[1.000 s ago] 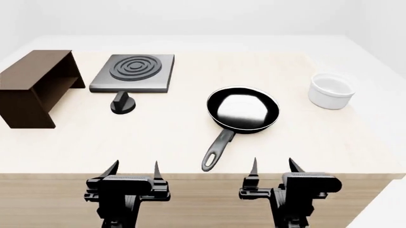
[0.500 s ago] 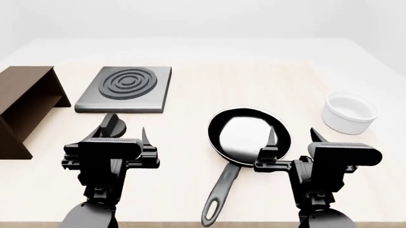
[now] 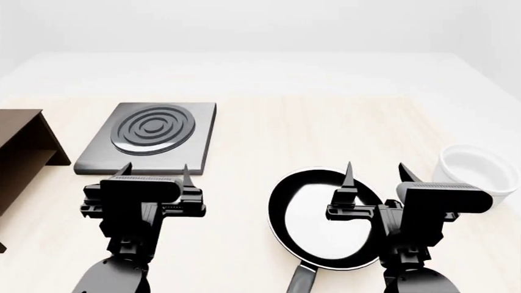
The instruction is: Put the frying pan on top of the cabinet.
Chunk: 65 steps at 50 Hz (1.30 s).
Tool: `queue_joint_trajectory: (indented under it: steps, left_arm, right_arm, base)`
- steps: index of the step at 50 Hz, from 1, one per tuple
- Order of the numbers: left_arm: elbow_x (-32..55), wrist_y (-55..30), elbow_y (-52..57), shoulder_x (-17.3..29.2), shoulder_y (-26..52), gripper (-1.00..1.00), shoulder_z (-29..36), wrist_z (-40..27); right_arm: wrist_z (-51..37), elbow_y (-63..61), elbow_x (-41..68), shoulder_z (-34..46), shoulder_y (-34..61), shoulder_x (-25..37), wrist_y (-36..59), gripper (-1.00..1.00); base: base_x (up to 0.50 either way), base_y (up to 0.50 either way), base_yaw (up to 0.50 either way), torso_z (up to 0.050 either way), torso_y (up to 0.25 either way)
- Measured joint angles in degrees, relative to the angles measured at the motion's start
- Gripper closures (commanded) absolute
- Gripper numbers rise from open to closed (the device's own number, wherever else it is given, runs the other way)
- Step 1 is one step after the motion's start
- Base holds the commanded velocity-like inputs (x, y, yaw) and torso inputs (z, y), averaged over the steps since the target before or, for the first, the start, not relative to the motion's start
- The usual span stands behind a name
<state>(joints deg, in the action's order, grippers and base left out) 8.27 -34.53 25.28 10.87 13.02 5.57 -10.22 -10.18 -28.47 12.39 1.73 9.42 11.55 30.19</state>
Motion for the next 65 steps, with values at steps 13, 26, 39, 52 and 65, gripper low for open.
queue_joint_trajectory:
  steps: [13,26,39,52,65]
  left_arm:
    - [20.5,-29.1,11.6,1.7,4.2,-1.0,-4.3,-0.5]
    - [80.2,-40.6,12.7,9.6,13.1,-1.0,4.9,-35.2]
    - [99.1,-42.7,9.3,8.7,16.5,-1.0,15.6,-47.7]
    - [99.9,-44.1,6.2,7.2,16.3,-1.0,20.6,-49.6]
    - [93.5,-44.6,3.2,5.2,15.5,-1.0,22.7,-46.2]
  right_arm:
    - [-0.8,0.3,0.4,-0.3,0.6,0.5,0.7,-1.0]
    - [-1.6,0.4,0.5,0.0,1.1,0.9,1.5,-1.0]
    - [-2.1,0.5,0.6,0.5,1.4,1.1,1.7,-1.0]
    - [-2.4,0.5,0.9,0.8,1.2,1.3,1.4,-1.0]
    - [-2.6,0.3,1.3,1.0,0.8,1.5,1.0,-1.0]
  base:
    - [0.0,0.0,0.0,0.0,0.0]
    - [0.0,0.0,0.0,0.0,0.0]
    - [0.0,0.0,0.0,0.0,0.0]
    - [0.0,0.0,0.0,0.0,0.0]
    - [0.0,0.0,0.0,0.0,0.0]
